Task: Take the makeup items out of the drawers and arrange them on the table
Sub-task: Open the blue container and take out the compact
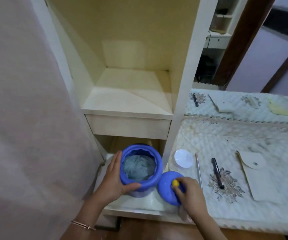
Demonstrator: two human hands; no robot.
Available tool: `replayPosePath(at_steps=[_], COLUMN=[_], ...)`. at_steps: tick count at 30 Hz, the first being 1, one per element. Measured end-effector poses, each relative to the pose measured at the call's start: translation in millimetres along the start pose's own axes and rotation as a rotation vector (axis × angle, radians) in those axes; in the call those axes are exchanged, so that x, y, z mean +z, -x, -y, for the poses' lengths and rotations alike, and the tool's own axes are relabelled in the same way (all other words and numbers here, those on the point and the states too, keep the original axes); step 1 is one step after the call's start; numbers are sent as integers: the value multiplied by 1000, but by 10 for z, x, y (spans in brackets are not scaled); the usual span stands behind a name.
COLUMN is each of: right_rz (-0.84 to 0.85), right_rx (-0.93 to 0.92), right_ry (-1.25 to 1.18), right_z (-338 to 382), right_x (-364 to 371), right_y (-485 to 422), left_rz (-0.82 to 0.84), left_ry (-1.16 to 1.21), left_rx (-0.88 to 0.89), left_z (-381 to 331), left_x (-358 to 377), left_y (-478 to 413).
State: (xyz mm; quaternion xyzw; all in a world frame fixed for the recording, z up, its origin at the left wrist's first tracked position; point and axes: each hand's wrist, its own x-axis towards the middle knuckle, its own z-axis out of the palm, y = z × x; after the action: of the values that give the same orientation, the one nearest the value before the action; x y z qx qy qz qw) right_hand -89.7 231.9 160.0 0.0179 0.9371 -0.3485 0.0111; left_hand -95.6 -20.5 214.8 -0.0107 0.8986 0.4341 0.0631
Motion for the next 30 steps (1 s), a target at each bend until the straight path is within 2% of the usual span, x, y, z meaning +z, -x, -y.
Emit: replayPosePath(at_steps=[3,9,13,18,24,30], right_rz=[-118,-288,-168,-79,-6,30], right_rx=[18,-131,-262,-298,-300,-320], right_ry=[-99,-237,-241,-38,66,170], right_z=[170,708,1185,1440,1436,1480], right_x=[-264,-708,-515,-118,35,29], right_y=[54,203,70,-254,-251,-235], left_rz=[-6,-60,-32,18,1,-14], left_ry=[65,194,318,642,729,720], left_rx=[8,37,71,-36,-112,-110], left_z=[34,166,139,135,258,232], left_x=[21,100,82,21,32,9], left_y=[7,-26,-15,15,5,-7])
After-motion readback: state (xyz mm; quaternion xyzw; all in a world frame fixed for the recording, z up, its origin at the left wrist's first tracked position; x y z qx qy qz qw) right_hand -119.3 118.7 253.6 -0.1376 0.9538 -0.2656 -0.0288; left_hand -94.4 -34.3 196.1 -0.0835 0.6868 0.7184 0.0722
